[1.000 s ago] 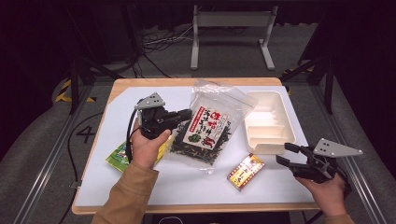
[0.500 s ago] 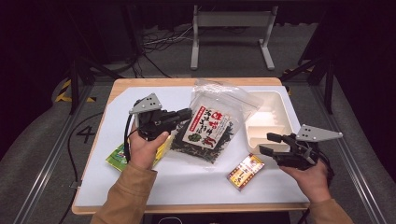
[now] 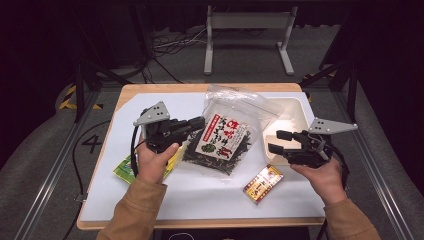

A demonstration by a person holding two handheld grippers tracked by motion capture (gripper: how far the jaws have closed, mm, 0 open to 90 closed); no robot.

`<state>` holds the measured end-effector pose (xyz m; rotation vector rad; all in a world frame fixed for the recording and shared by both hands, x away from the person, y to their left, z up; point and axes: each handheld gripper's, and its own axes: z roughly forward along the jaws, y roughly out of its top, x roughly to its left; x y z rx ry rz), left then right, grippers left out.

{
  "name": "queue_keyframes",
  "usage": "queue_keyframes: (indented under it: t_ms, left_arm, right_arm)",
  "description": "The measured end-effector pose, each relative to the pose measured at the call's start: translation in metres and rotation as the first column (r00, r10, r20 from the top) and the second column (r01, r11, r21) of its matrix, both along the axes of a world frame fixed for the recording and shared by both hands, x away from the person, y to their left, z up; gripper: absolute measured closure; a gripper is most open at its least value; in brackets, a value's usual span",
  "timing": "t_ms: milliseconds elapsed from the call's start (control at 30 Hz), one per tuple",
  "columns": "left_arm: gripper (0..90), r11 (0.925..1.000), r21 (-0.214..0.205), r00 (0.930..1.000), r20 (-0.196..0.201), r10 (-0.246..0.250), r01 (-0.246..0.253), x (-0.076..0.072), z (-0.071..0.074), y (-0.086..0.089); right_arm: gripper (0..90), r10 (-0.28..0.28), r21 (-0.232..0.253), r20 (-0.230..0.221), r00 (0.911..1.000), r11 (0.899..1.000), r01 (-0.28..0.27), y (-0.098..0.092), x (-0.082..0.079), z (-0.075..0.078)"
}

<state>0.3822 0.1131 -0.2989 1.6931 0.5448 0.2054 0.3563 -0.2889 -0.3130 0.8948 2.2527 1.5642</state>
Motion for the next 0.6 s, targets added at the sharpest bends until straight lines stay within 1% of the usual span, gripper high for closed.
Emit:
queue_keyframes:
  t_ms: [67,233,500,533,567,600]
  left_arm:
    - [86.9,1.0000,-0.008,1.0000,-0.007,-0.003,0.003,-0.001,0.000,-0.001]
    - [86.9,0.9998,-0.015,0.9999,0.002,-0.014,0.014,-0.001,-0.001,-0.002]
    - [86.9,0.9992,-0.034,0.9997,0.007,-0.023,0.023,-0.002,-0.002,-0.002]
    - [86.9,0.9988,-0.044,0.9996,0.014,-0.023,0.023,-0.002,-0.002,-0.002]
    - [86.9,0.9988,-0.044,0.9996,0.014,-0.023,0.023,-0.002,-0.002,-0.002]
    - [86.9,0.9983,-0.051,0.9995,0.015,-0.026,0.027,-0.002,-0.003,-0.002]
  right_arm:
    - [37.2,0.008,-0.001,0.001,1.0000,1.000,-0.008,0.003,0.003,0.004]
    - [36.6,0.031,-0.007,0.004,0.9995,1.000,-0.030,0.015,0.010,0.010]
    - [37.1,0.066,0.030,-0.011,0.9977,0.997,-0.066,0.030,0.018,0.009]
    - [37.9,0.072,0.043,-0.017,0.9973,0.997,-0.071,0.031,0.019,0.009]
    - [37.9,0.072,0.043,-0.017,0.9973,0.997,-0.071,0.031,0.019,0.009]
    - [38.9,0.077,0.055,-0.024,0.9967,0.996,-0.076,0.032,0.020,0.008]
